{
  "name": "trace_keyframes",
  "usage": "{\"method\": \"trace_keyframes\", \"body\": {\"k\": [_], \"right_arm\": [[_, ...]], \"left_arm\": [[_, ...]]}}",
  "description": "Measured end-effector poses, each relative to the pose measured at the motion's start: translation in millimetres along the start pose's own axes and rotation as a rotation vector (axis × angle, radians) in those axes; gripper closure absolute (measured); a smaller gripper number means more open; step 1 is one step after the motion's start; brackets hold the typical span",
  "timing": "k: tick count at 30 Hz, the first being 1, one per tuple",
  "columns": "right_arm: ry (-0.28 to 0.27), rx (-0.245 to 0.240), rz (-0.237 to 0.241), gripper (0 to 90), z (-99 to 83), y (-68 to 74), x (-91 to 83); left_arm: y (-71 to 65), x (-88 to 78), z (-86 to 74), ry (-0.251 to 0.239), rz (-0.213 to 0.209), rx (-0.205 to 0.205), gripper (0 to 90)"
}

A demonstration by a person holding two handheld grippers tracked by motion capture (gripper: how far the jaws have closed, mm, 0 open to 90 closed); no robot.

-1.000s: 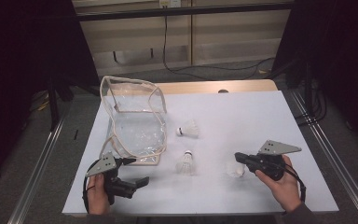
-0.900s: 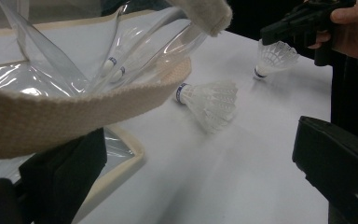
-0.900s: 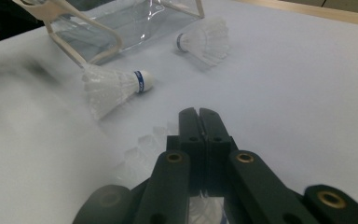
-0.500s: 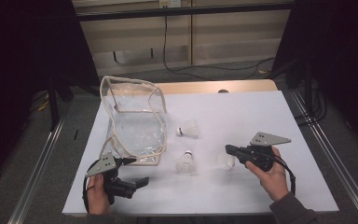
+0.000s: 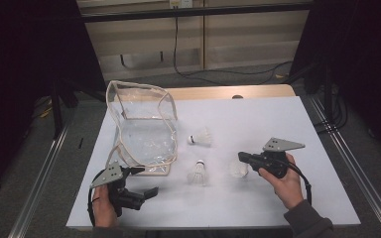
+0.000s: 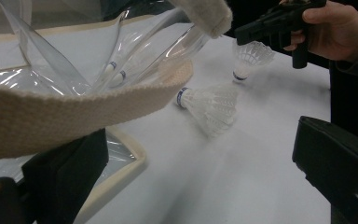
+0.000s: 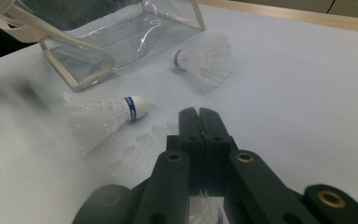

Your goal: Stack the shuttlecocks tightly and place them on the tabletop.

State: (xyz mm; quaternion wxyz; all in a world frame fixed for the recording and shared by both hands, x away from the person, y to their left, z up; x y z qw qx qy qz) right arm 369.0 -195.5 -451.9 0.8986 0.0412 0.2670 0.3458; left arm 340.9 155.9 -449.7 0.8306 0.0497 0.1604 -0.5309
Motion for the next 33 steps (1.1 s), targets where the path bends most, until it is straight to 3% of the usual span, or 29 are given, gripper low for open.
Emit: {"method": "trace_keyframes", "body": {"k": [15, 27, 33], "right_arm": [[-0.002, 0.029, -0.048, 88.1, -1.6, -19.6, -5.3], [0.006, 0.018, -0.112, 83.3, -8.3, -38.0, -14.9], [0.009, -0.010, -0.159, 77.5, -9.4, -46.7, -20.3]], "left_arm": [[0.1, 0.3, -0.5, -0.002, 0.005, 0.006, 3.3], [-1.0, 0.8, -0.2, -0.004, 0.006, 0.005, 3.2], [-1.4, 1.2, -0.1, -0.005, 0.005, 0.005, 3.1]]}}
Point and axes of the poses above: each handheld gripper's, and its own axes: x roughly forward along the jaws, z roughly out of its top, y roughly to its left, the point moved 7 cm from there along x, roughly forward along the jaws, and after that the axes turned 6 degrees about x, right-handed, at the moved point
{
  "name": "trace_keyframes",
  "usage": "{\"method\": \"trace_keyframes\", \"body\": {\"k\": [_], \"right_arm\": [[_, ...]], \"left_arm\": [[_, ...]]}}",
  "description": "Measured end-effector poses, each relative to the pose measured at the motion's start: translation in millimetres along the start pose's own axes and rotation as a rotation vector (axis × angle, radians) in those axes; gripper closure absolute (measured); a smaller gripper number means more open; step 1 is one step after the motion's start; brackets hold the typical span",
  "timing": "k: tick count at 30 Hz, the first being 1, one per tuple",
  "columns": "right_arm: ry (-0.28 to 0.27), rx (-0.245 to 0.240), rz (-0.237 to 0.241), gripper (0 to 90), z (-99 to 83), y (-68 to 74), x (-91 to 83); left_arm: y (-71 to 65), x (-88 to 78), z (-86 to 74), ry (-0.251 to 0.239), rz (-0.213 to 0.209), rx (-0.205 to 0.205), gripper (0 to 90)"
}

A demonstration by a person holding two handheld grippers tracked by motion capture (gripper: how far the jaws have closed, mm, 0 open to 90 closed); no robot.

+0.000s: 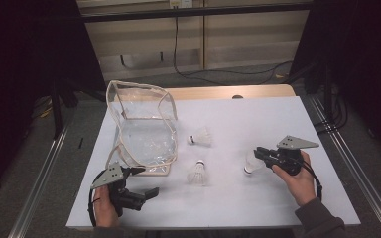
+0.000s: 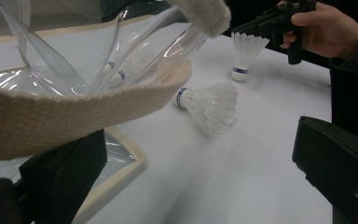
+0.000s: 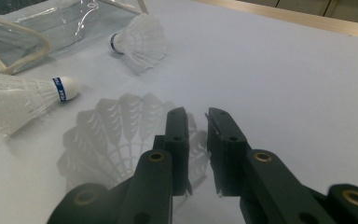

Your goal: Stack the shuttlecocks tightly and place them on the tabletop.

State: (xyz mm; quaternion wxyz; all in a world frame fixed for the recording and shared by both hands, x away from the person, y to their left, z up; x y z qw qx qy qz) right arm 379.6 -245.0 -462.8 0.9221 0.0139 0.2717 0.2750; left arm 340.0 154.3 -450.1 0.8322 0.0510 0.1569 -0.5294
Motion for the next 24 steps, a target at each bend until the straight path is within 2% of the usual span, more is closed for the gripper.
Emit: {"method": "trace_keyframes", "body": {"k": [5, 6, 10, 11, 13, 19, 24], "right_arm": [[0.008, -0.026, -0.025, 75.1, -1.6, -3.0, -2.1], [0.009, -0.028, -0.034, 72.1, -1.9, -3.9, -3.2], [0.006, -0.025, -0.031, 71.8, -2.2, -4.6, -4.2], [0.018, -0.051, -0.040, 72.0, -2.9, -3.7, -4.4], [0.022, -0.055, -0.046, 72.7, -3.5, -3.8, -4.7], [0.011, -0.045, -0.063, 71.8, -3.4, -8.0, -7.6], [0.015, -0.050, -0.077, 65.4, -2.8, -9.9, -9.9]], "left_arm": [[0.1, 0.0, -0.3, 0.004, 0.000, 0.005, 3.1], [-0.1, 0.1, -0.2, 0.004, -0.001, 0.004, 3.0], [-0.2, 0.5, -0.4, 0.007, -0.004, 0.004, 3.0], [-0.2, 0.6, -0.3, 0.005, -0.003, 0.005, 3.0], [-0.4, 0.6, -0.2, 0.005, -0.004, 0.004, 3.0], [-0.6, 0.7, -0.2, 0.005, -0.005, 0.004, 3.0], [-0.6, 1.3, -0.4, 0.008, -0.006, 0.007, 3.0]]}}
Point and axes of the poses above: each handheld gripper's, and its own axes: x roughly forward along the jaws, z roughly out of its top, y roughly to its left, the point moved 7 cm from there along x, roughly forward along the jaws, and after that the axes turned 6 degrees about x, right-handed, at the moved point
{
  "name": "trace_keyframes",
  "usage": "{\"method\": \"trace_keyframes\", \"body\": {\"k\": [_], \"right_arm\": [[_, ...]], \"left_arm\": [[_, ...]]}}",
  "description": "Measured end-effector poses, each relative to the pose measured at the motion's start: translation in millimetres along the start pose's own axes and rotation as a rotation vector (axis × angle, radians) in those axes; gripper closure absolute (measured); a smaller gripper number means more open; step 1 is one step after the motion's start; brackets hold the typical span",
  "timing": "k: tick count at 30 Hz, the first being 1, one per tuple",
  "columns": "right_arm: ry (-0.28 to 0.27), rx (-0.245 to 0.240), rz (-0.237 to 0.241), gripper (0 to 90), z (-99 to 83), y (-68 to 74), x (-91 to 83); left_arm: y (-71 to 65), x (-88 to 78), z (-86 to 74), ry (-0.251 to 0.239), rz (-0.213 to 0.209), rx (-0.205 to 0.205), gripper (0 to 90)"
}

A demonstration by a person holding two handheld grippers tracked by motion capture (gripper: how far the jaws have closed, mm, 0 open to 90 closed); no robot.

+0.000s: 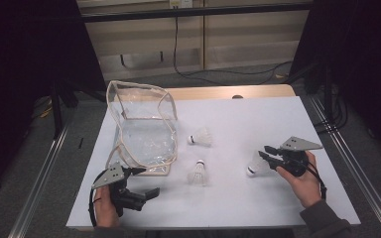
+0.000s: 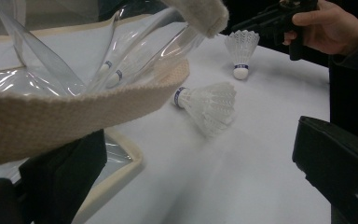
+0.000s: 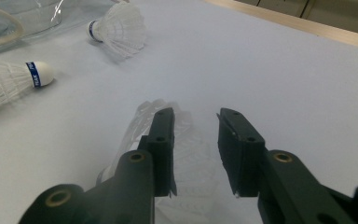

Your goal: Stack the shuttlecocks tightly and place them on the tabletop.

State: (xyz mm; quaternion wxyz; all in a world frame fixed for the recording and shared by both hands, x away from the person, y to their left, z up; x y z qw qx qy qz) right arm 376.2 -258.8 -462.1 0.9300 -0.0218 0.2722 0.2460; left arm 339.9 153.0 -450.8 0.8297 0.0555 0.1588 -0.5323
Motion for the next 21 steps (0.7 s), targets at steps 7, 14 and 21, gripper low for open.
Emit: {"method": "trace_keyframes", "body": {"k": [7, 14, 21], "right_arm": [[0.007, 0.007, 0.001, 73.3, -1.6, -1.6, -1.4], [0.037, 0.004, 0.026, 90.0, -6.0, 0.2, -1.2], [0.042, 0.012, 0.028, 90.0, -10.4, -1.1, -0.9]], "left_arm": [[0.0, 0.0, 0.1, -0.001, 0.000, 0.000, 3.0], [0.0, -0.2, 0.1, -0.001, 0.000, 0.001, 3.0], [-0.8, -0.1, 0.9, -0.011, -0.001, -0.006, 3.0]]}}
Point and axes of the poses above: each handheld gripper's, and its own axes: x roughly forward along the jaws, z roughly out of its top, y roughly to its left, the point moved 7 cm from there along x, roughly forward along the jaws, and after that the axes turned 6 degrees about x, right-handed, at the moved point
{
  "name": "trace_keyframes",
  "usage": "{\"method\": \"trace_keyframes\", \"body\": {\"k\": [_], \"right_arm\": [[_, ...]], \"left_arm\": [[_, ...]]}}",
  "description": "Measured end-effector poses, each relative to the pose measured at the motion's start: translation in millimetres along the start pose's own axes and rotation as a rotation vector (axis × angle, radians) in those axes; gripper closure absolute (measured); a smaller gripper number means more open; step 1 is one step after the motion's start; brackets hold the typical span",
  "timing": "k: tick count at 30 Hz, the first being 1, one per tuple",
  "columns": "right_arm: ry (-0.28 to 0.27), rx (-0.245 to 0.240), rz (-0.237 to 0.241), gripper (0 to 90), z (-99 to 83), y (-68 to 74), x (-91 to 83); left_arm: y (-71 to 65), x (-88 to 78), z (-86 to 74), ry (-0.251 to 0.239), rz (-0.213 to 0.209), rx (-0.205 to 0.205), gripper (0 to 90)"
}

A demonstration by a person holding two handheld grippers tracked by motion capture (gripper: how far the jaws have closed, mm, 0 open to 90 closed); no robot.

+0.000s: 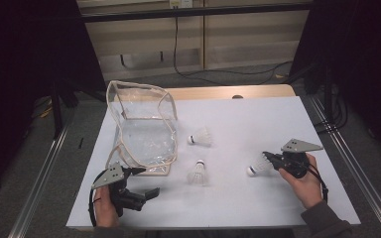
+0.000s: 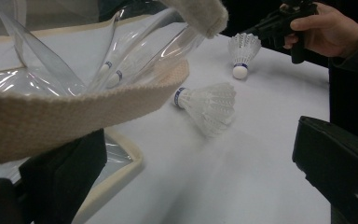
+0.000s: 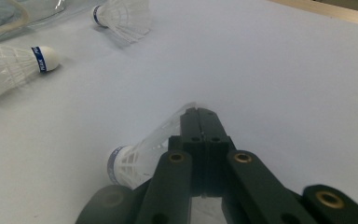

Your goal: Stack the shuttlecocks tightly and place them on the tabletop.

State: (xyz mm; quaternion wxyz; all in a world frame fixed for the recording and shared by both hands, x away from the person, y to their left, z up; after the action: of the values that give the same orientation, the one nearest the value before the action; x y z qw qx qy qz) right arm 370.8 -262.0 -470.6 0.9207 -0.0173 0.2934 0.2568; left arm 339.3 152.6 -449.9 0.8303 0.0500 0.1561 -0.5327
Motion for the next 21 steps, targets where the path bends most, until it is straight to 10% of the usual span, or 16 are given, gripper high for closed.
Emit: {"method": "trace_keyframes", "body": {"k": [21], "right_arm": [[-0.018, 0.037, -0.003, 90.0, -14.4, -9.1, -9.3]], "left_arm": [[-0.1, -0.3, -0.1, 0.002, -0.004, 0.006, 3.0]]}}
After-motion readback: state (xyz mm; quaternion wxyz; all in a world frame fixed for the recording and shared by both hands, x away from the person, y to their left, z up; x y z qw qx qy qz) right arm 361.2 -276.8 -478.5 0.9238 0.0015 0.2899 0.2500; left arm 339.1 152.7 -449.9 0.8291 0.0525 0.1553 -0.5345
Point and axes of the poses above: each handheld gripper's, and its own axes: x roughly forward along the jaws, z roughly out of its top, y roughly to its left, the point moved 7 cm from there along x, roughly forward along the jaws, and after that the axes turned 6 degrees about x, right-handed, at the moved point
